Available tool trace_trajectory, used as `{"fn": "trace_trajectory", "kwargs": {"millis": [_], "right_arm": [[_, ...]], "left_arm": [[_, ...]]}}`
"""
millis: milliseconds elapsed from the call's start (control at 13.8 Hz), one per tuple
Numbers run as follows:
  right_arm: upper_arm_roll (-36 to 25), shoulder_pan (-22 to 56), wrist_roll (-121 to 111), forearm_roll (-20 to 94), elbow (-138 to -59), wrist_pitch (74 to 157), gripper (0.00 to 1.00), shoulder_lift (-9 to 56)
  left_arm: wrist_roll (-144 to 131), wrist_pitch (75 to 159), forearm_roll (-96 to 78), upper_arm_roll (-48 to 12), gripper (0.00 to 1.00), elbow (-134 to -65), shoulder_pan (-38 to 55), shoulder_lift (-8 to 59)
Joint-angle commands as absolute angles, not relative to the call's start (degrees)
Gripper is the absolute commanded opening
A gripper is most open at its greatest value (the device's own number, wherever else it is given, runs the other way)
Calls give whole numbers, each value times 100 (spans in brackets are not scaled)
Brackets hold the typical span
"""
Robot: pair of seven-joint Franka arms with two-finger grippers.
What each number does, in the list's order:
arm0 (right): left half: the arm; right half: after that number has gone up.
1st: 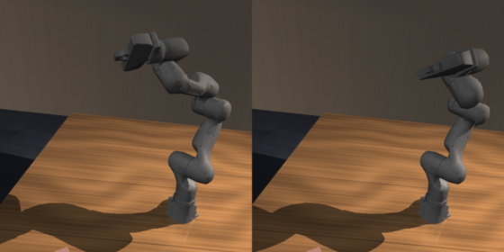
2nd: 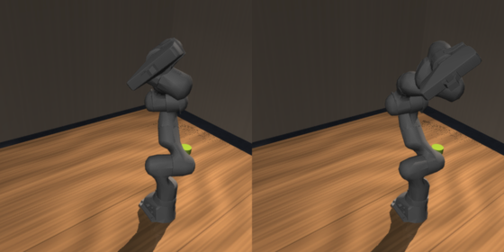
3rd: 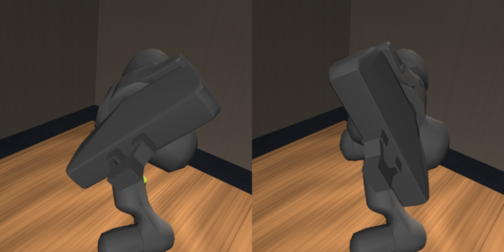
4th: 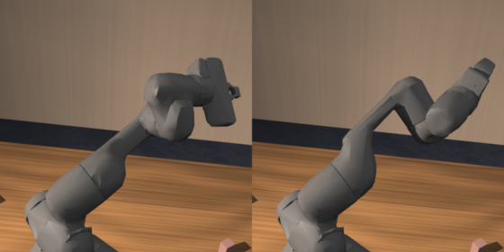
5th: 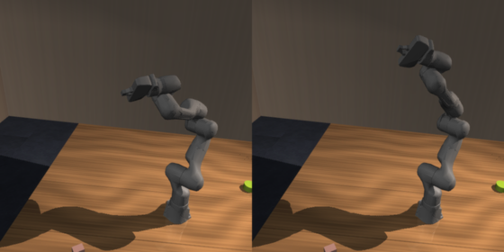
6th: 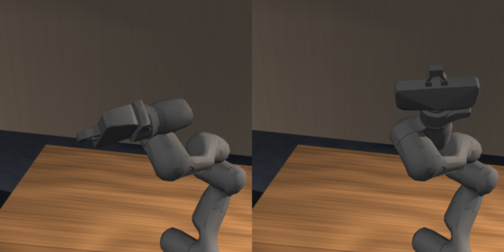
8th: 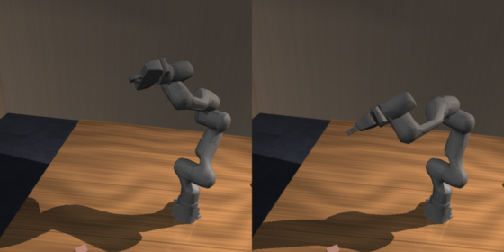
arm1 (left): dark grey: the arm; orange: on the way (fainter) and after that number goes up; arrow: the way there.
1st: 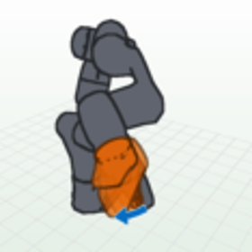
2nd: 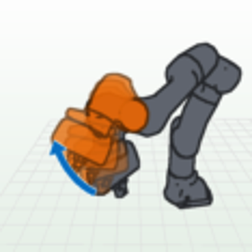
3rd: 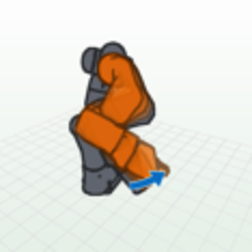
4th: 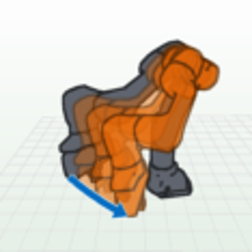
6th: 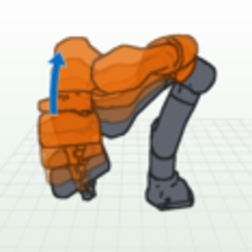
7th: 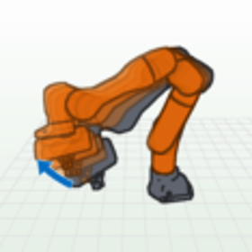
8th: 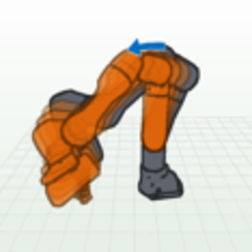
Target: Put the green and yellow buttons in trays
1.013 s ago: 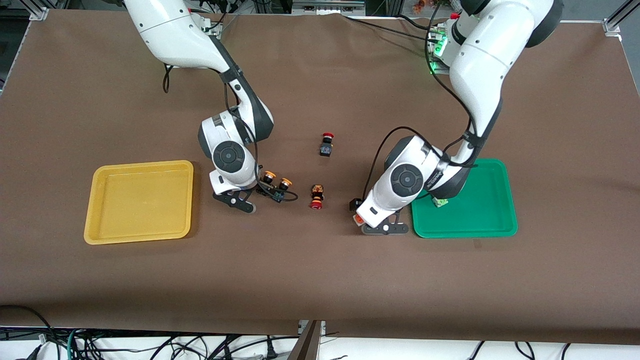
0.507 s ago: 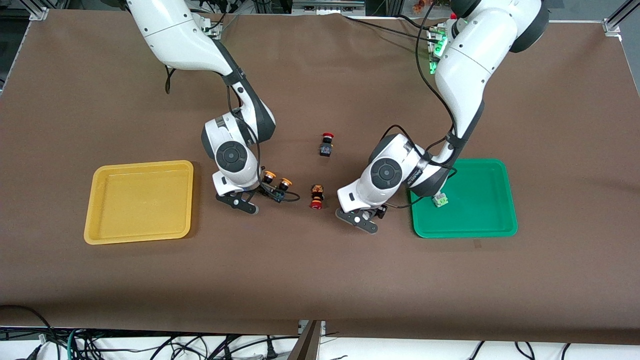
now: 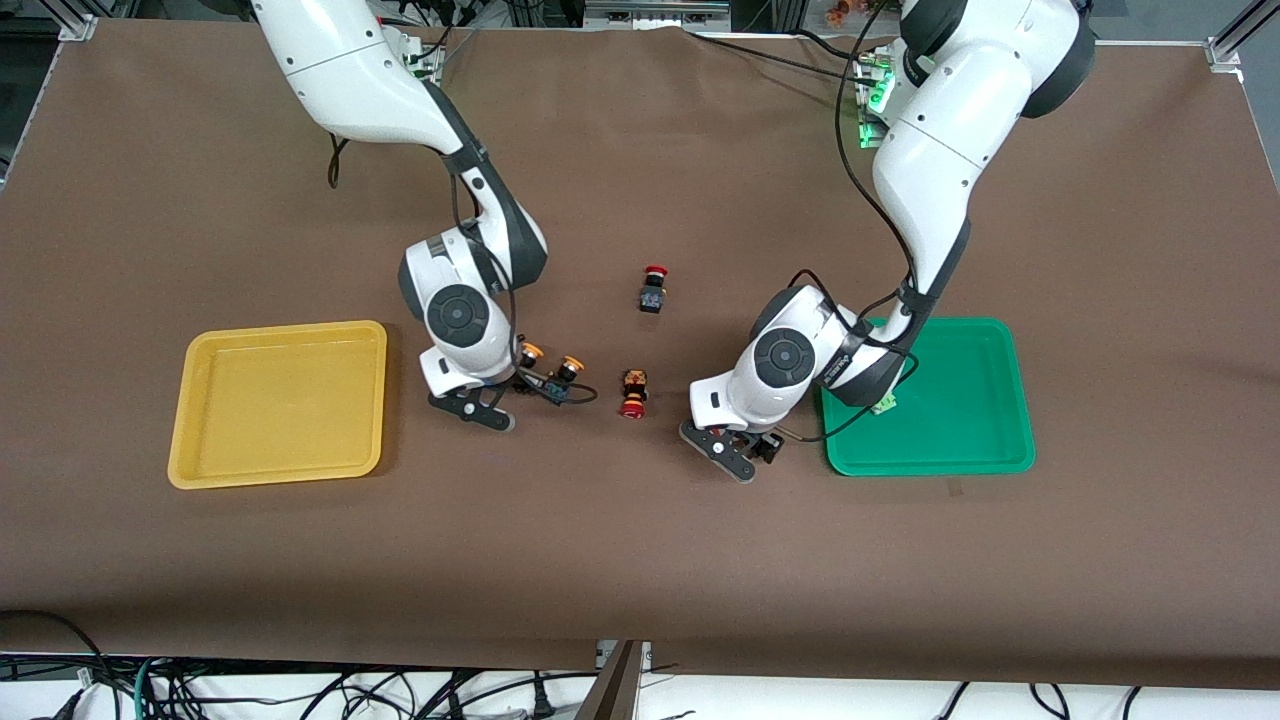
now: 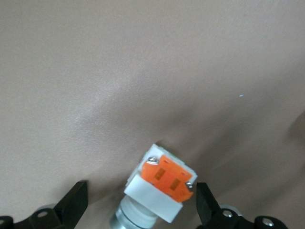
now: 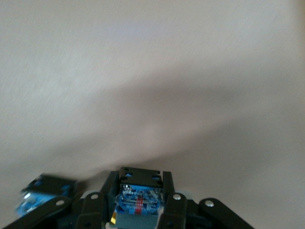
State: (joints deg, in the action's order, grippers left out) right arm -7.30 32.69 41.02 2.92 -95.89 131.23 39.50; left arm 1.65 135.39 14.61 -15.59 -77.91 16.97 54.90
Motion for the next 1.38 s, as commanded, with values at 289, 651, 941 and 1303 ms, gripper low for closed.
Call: {"fn": "trace_trajectory", "kwargs": {"millis": [289, 651, 941, 1303], "right_arm": [[-2337, 2551, -662, 387, -9677, 12085, 0, 3463], [-2250, 1389, -2259, 413, -9949, 12963, 0, 3753], [-2145, 1520, -2224, 870, -9809, 12693, 100, 3657], [-1592, 2318, 642, 1046, -9010, 11725, 100, 3568]], "left_arm": [[273, 13720, 1512, -1591, 0, -7638, 1355, 5555], [404, 12994, 633, -2133, 0, -7805, -22, 4967], [1025, 10938, 615, -2592, 0, -7813, -1543, 4361], [1689, 12026, 1301, -2584, 0, -10014, -2680, 3518]]}}
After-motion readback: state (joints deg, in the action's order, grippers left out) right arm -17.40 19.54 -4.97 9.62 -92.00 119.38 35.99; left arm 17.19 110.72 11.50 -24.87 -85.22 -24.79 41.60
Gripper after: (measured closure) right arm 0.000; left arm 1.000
